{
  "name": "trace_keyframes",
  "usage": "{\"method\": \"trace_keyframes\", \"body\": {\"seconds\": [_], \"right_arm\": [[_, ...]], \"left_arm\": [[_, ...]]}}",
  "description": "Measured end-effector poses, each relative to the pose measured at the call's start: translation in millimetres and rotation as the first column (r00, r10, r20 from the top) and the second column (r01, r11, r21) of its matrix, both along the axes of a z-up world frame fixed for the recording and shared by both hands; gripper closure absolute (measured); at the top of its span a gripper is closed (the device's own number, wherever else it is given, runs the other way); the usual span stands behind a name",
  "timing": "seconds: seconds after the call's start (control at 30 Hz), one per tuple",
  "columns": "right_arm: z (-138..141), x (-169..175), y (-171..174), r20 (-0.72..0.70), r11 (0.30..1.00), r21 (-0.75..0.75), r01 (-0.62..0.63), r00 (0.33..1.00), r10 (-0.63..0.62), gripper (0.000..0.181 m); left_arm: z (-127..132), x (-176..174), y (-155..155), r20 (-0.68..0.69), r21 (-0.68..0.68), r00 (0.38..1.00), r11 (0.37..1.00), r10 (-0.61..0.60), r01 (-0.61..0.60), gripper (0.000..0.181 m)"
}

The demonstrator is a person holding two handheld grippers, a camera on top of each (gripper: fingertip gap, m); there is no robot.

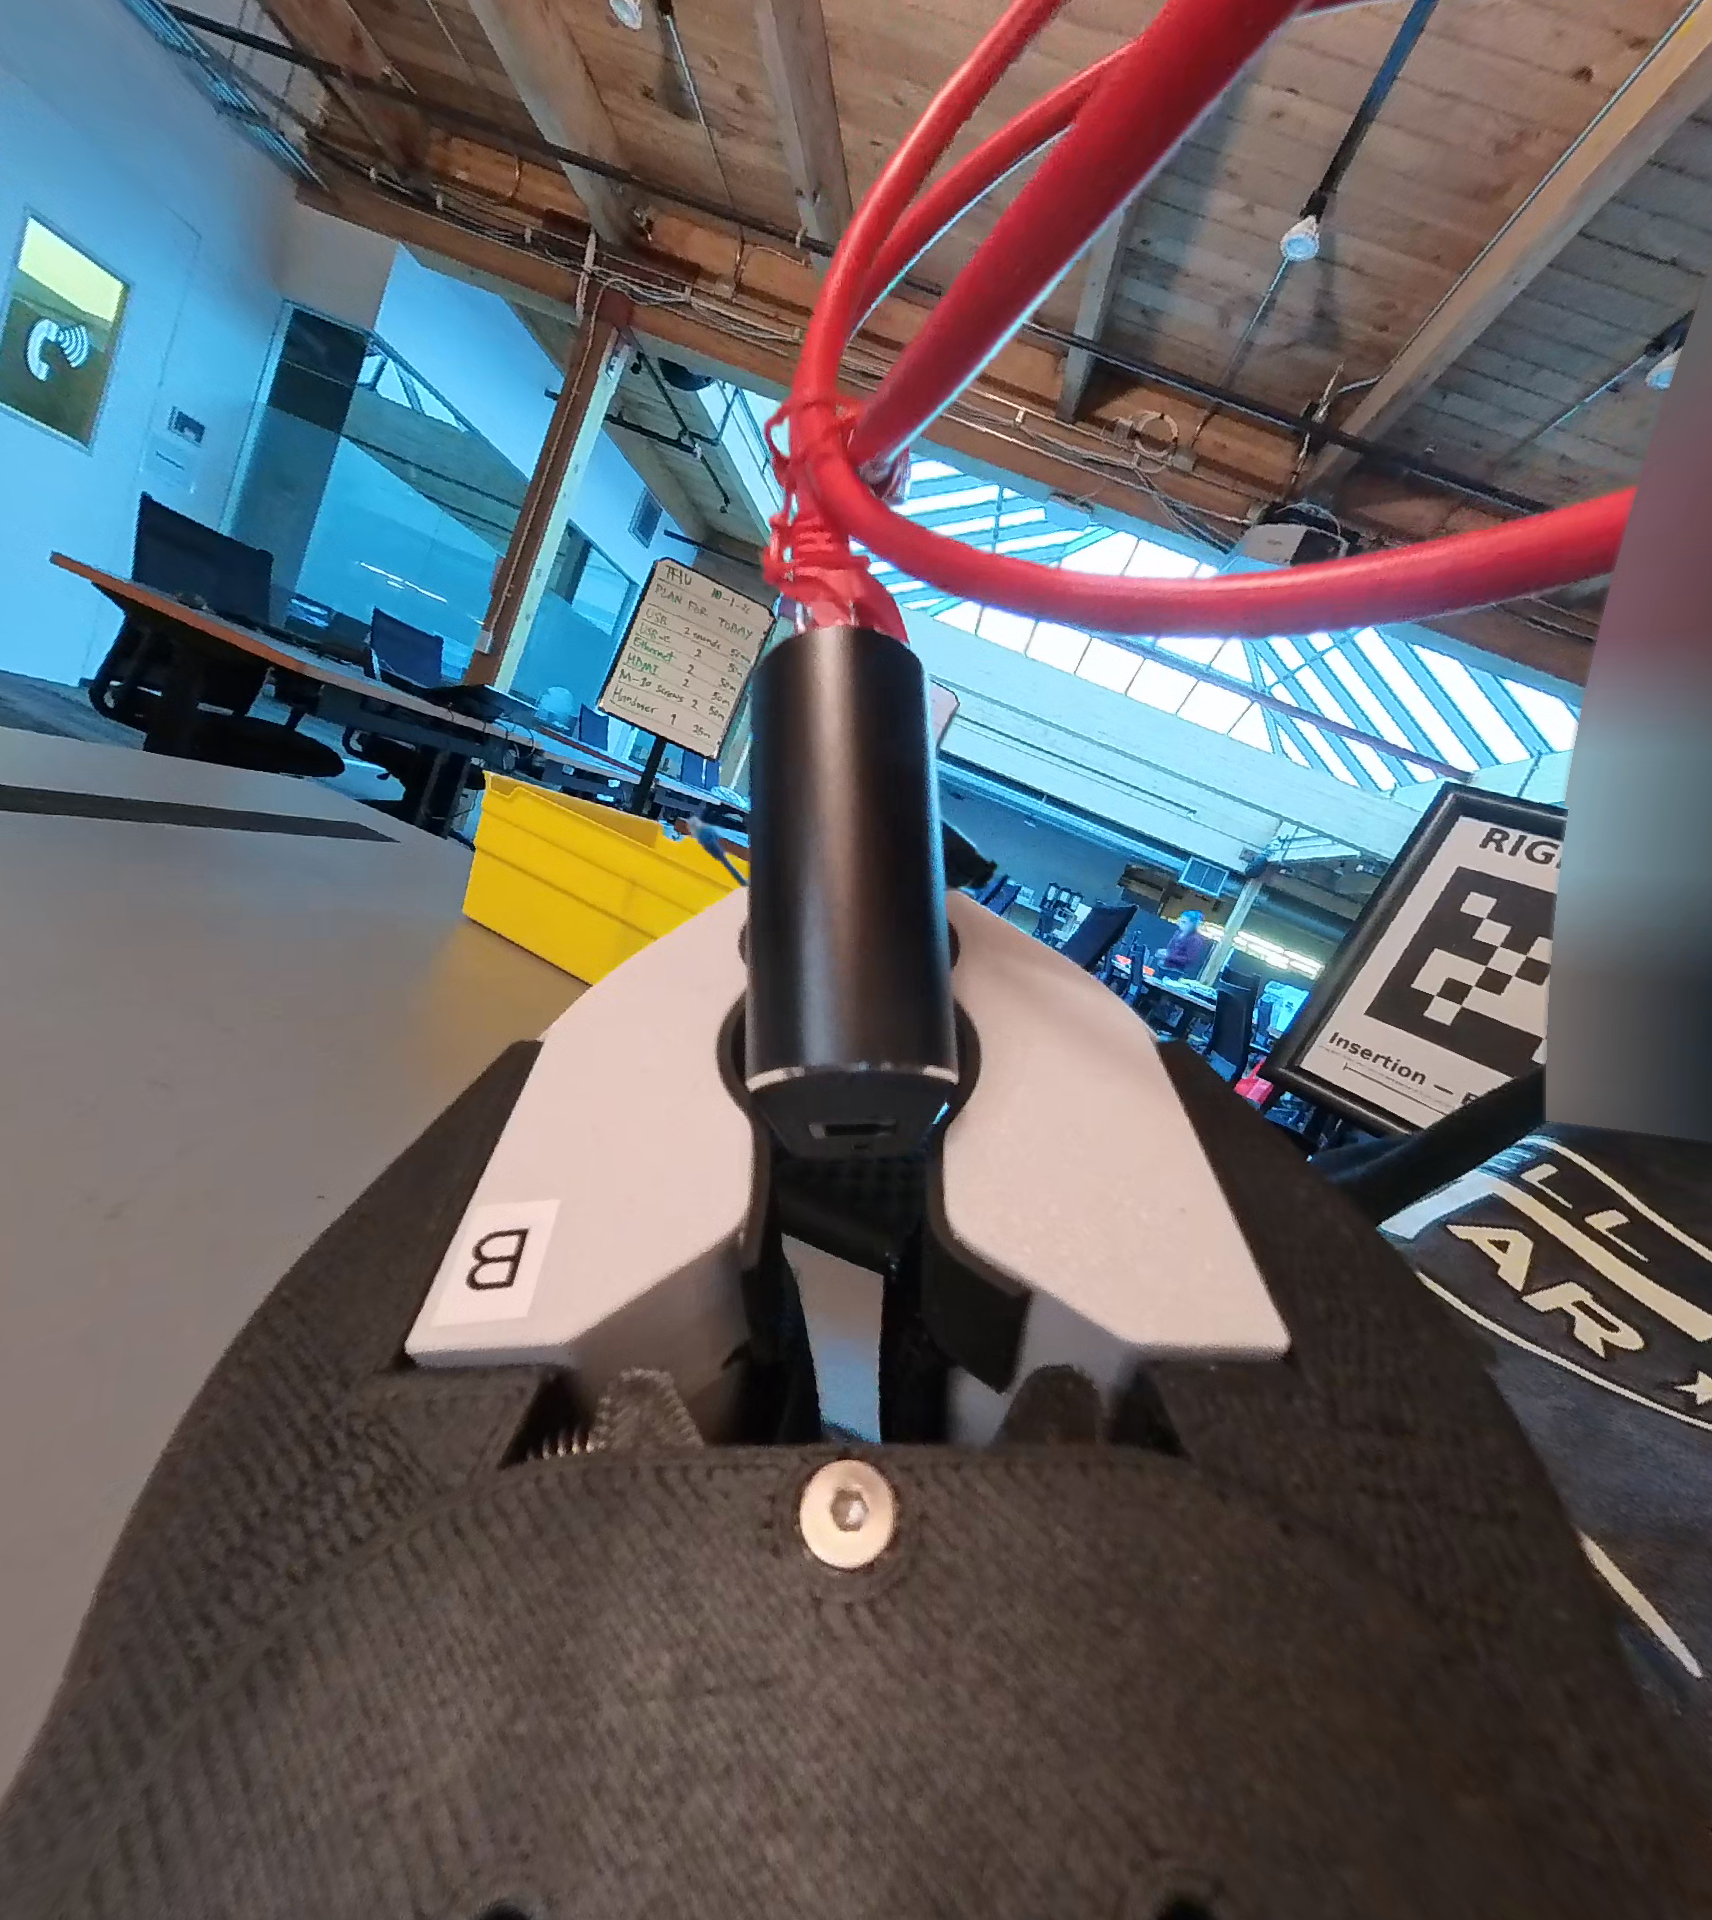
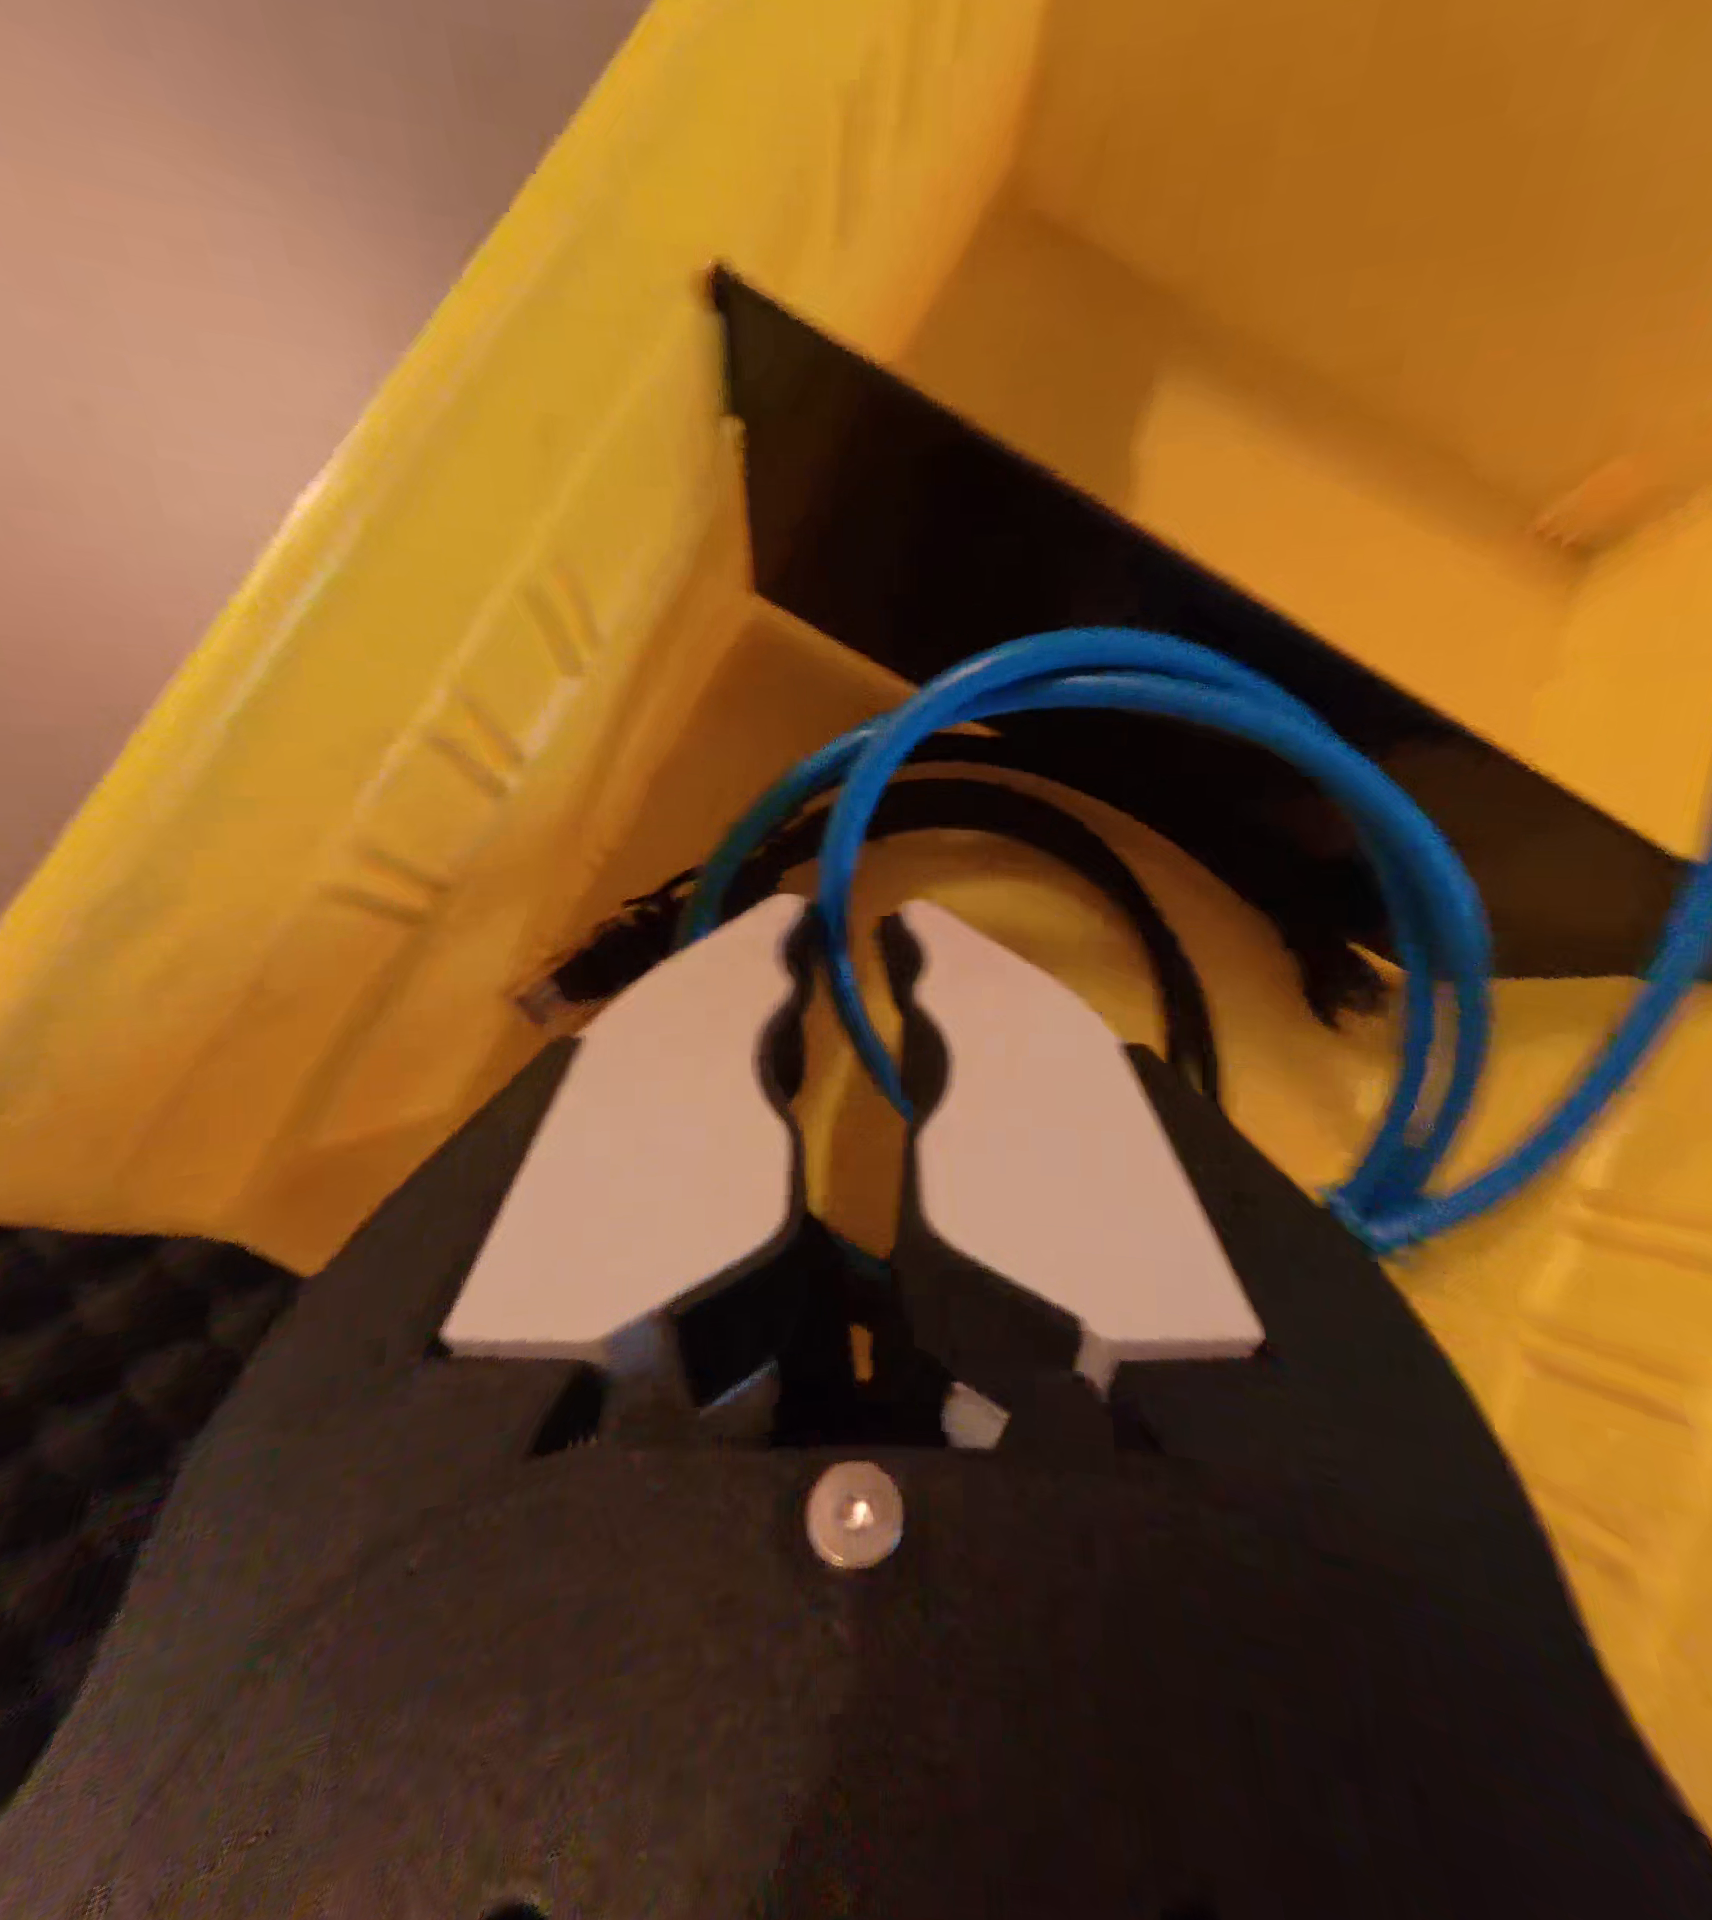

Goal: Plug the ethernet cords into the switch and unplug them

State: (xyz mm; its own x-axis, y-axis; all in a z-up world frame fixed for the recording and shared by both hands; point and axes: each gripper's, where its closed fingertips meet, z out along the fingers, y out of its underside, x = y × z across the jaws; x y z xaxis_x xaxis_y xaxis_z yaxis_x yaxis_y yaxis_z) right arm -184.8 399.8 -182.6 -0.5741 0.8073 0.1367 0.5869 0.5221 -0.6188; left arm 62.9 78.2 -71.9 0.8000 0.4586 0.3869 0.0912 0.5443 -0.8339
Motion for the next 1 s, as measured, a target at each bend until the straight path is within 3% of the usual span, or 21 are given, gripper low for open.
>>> {"method": "trace_keyframes", "body": {"seconds": [0.07, 0.23, 0.37, 0.5, 0.57, 0.6, 0.67, 0.7, 0.77, 0.83, 0.87, 0.93, 1.0], "right_arm": [[-4, 10, -8, 0.059, 0.998, -0.027, -0.049, 0.997, 0.051, 0.175], [3, 38, -22, 0.164, 0.972, -0.181, -0.148, 0.97, 0.178, 0.172], [7, 43, -12, 0.169, 0.977, -0.162, -0.137, 0.972, 0.164, 0.166], [55, 27, -13, -0.074, 0.979, -0.183, -0.089, 0.994, 0.077, 0.144], [102, 29, -36, -0.31, 0.946, -0.261, -0.191, 0.945, 0.105, 0.133], [129, 39, -57, -0.434, 0.898, -0.321, -0.301, 0.89, 0.142, 0.132], [175, 80, -109, -0.624, 0.701, -0.431, -0.568, 0.749, 0.224, 0.131], [187, 105, -135, -0.669, 0.573, -0.465, -0.674, 0.692, 0.271, 0.13], [180, 153, -186, -0.627, 0.348, -0.532, -0.772, 0.635, 0.452, 0.127], [153, 200, -232, -0.487, 0.181, -0.614, -0.768, 0.55, 0.679, 0.128], [143, 217, -251, -0.439, 0.122, -0.664, -0.738, 0.517, 0.735, 0.13], [133, 242, -282, -0.395, 0.029, -0.756, -0.654, 0.49, 0.777, 0.135], [127, 254, -301, -0.371, -0.021, -0.817, -0.576, 0.499, 0.783, 0.139]], "left_arm": [[-1, 0, 1, 0.002, -0.003, 1.0, 1.0, -0.004, 0.004, 0.154], [-1, 0, 1, 0.01, 0.002, 1.0, 1.0, -0.016, 0.016, 0.154], [-3, 1, 4, 0.01, -0.016, 1.0, 1.0, -0.021, 0.021, 0.154], [-3, 2, 5, 0.018, -0.003, 0.999, 0.999, -0.044, 0.044, 0.154], [-2, 2, 5, 0.031, 0.022, 0.997, 0.997, -0.075, 0.075, 0.154], [-2, 3, 6, 0.036, 0.035, 0.995, 0.995, -0.094, 0.093, 0.154], [-2, 6, 8, 0.042, 0.053, 0.99, 0.99, -0.134, 0.132, 0.154], [-2, 7, 10, 0.046, 0.058, 0.987, 0.987, -0.156, 0.153, 0.154], [-3, 11, 15, 0.057, 0.062, 0.977, 0.977, -0.208, 0.204, 0.154], [-5, 14, 20, 0.069, 0.054, 0.965, 0.967, -0.253, 0.249, 0.153], [-7, 16, 23, 0.076, 0.042, 0.961, 0.963, -0.267, 0.265, 0.153], [-11, 17, 29, 0.086, 0.007, 0.956, 0.959, -0.281, 0.282, 0.154], [-15, 20, 35, 0.097, -0.031, 0.95, 0.953, -0.298, 0.302, 0.154]]}}
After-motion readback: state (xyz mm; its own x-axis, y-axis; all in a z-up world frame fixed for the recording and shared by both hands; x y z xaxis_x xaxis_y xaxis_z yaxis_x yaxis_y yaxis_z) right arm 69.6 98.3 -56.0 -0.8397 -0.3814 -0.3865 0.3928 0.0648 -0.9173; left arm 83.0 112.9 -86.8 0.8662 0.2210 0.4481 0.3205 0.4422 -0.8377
